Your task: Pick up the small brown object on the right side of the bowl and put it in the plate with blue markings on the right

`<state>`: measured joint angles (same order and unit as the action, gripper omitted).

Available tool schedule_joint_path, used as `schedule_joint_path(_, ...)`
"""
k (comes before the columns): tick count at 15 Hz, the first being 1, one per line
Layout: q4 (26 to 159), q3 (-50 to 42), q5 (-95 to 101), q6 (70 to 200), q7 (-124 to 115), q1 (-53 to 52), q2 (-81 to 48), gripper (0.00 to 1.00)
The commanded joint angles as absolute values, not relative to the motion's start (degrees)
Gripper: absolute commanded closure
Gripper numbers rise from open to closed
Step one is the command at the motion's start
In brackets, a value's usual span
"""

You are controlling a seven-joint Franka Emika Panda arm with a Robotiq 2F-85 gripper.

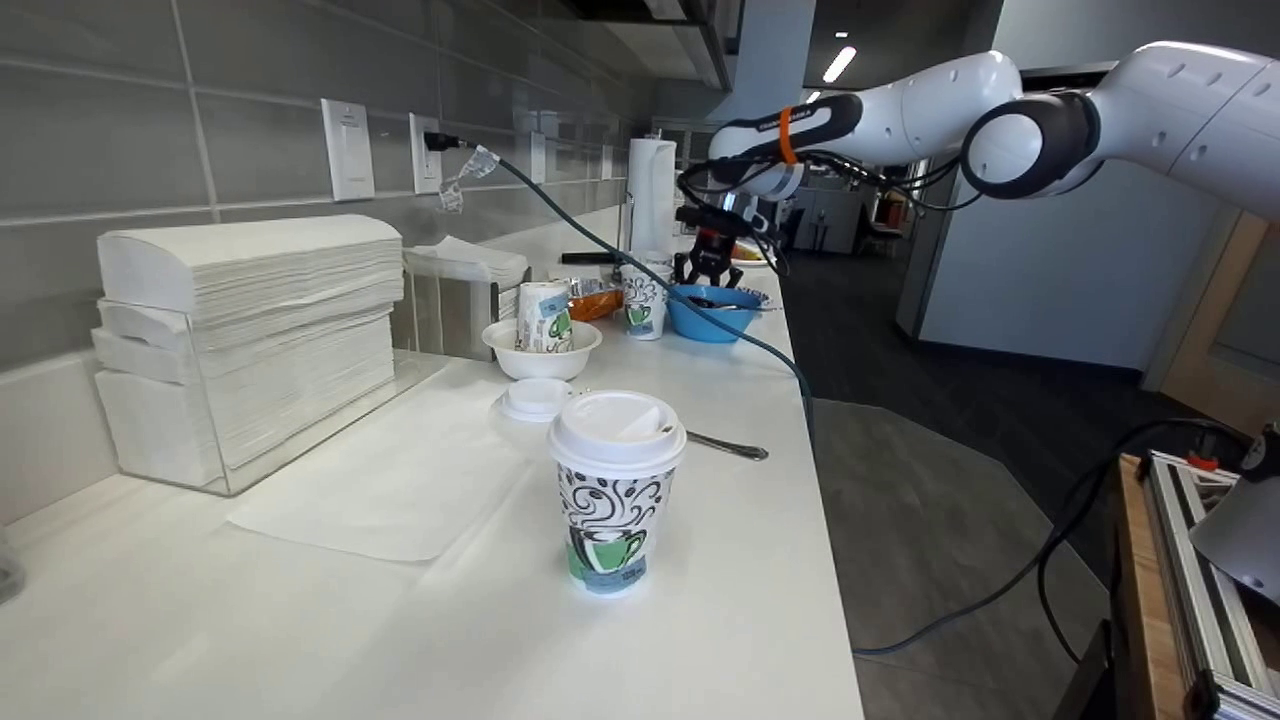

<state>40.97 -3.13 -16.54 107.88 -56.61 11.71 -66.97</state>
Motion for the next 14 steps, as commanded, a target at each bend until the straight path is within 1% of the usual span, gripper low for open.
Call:
schedule_joint_path(1, 37.9, -2.9, -16.6, 108.2, -55.8, 12.0, -69.3, 0.64)
schedule_joint_path(3, 37.6, -2.9, -16.4, 108.0, -55.4, 12.0, -69.5, 0.61)
schedule_joint_path(5, 37.5, -3.0, -16.3, 107.8, -54.9, 12.0, -69.6, 0.68)
schedule_joint_path(6, 37.5, -3.0, -16.2, 107.7, -54.6, 12.0, -69.7, 0.69)
schedule_joint_path(7, 37.4, -3.0, -16.0, 107.6, -54.2, 12.0, -69.8, 0.75)
schedule_joint_path(9, 37.3, -3.2, -15.8, 107.4, -53.6, 11.9, -69.9, 0.82)
schedule_joint_path(10, 37.3, -3.2, -15.6, 107.3, -53.2, 11.9, -69.9, 0.95)
schedule_joint_path(11, 37.3, -3.3, -15.6, 107.1, -52.8, 11.9, -70.0, 0.97)
schedule_joint_path(12, 37.2, -3.4, -15.5, 106.9, -52.6, 11.8, -70.0, 0.96)
schedule_joint_path(13, 37.2, -3.2, -15.6, 106.9, -52.4, 11.9, -69.9, 1.0)
schedule_joint_path(14, 37.0, -3.1, -15.8, 107.1, -52.3, 12.0, -69.7, 1.0)
